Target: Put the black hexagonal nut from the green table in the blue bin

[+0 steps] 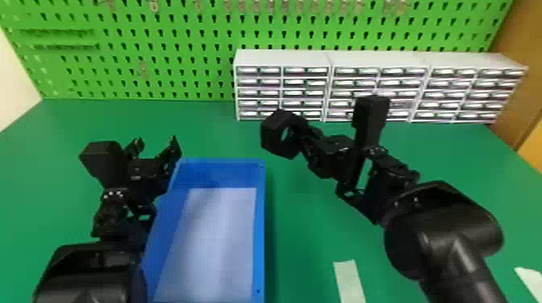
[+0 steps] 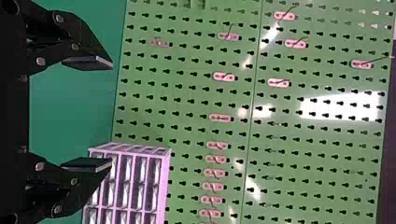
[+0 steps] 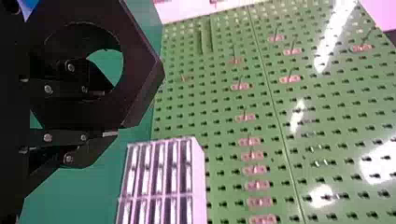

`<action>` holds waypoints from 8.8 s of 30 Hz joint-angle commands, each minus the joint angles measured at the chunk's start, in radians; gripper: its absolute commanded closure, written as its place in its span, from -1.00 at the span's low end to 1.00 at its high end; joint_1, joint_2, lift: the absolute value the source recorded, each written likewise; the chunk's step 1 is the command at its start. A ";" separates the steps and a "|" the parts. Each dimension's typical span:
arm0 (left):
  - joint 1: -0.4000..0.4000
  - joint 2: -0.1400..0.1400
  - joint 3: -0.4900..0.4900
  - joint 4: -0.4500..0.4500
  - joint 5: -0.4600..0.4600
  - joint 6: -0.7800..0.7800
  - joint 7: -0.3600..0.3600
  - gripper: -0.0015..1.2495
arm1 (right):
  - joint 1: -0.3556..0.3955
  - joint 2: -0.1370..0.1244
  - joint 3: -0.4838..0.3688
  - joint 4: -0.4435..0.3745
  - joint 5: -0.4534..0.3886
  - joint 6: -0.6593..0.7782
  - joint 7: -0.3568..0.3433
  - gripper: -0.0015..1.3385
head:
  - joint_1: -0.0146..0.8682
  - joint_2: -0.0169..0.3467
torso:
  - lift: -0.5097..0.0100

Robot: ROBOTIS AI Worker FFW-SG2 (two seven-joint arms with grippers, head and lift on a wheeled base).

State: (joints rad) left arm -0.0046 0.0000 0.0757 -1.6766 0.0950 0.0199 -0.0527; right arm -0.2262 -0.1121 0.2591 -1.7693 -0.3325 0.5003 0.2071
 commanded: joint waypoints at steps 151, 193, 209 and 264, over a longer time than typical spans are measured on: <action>-0.002 -0.003 -0.019 0.002 0.011 0.000 0.001 -0.19 | 0.311 0.094 -0.343 -0.073 0.282 -0.405 -0.080 -0.74 | 0.59 -0.63 | 0.59; 0.002 -0.003 -0.021 0.000 0.026 -0.018 -0.001 -0.18 | 0.360 0.097 -0.347 -0.090 0.273 -0.460 -0.087 -0.74 | 0.59 -0.63 | 0.59; 0.002 -0.003 -0.025 0.000 0.029 -0.020 -0.001 -0.18 | 0.373 0.095 -0.351 -0.101 0.273 -0.460 -0.091 -0.74 | 0.59 -0.63 | 0.59; -0.014 -0.003 0.009 -0.018 -0.067 0.049 -0.061 -0.19 | 0.367 0.080 -0.351 -0.101 0.267 -0.445 -0.091 -0.74 | 0.59 -0.63 | 0.59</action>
State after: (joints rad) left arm -0.0170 0.0000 0.0824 -1.6927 0.0403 0.0659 -0.1106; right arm 0.1411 -0.0292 -0.0917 -1.8699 -0.0659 0.0550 0.1166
